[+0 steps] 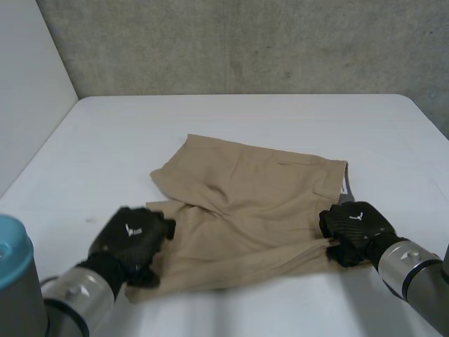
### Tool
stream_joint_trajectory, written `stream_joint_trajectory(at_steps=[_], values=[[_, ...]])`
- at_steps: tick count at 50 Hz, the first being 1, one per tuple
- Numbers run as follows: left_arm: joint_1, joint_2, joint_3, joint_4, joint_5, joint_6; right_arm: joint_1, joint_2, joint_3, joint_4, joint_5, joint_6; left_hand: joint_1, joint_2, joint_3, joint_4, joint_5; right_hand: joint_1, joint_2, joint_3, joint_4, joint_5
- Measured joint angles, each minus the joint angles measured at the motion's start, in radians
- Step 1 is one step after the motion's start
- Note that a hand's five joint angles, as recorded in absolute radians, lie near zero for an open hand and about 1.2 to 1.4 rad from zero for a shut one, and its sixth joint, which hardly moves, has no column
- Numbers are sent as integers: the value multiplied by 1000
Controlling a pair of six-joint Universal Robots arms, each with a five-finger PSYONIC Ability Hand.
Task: Fold the shorts.
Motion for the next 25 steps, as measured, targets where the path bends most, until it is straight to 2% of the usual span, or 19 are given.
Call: stream_joint_trajectory(at_steps=[6, 17, 25], values=[[-19, -39, -45, 12, -9, 3, -12, 0, -4, 1, 0, 23, -128, -139, -143, -151, -146, 0, 0, 0, 0, 0], [-26, -172, -11, 33, -18, 4, -15, 0, 3, -7, 1, 21, -128, -144, -147, -156, -151, 0, 0, 0, 0, 0], [-42, -157, 9, 29, -21, 3, -13, 0, 6, -22, 1, 21, -128, -144, -146, -156, -148, 0, 0, 0, 0, 0]])
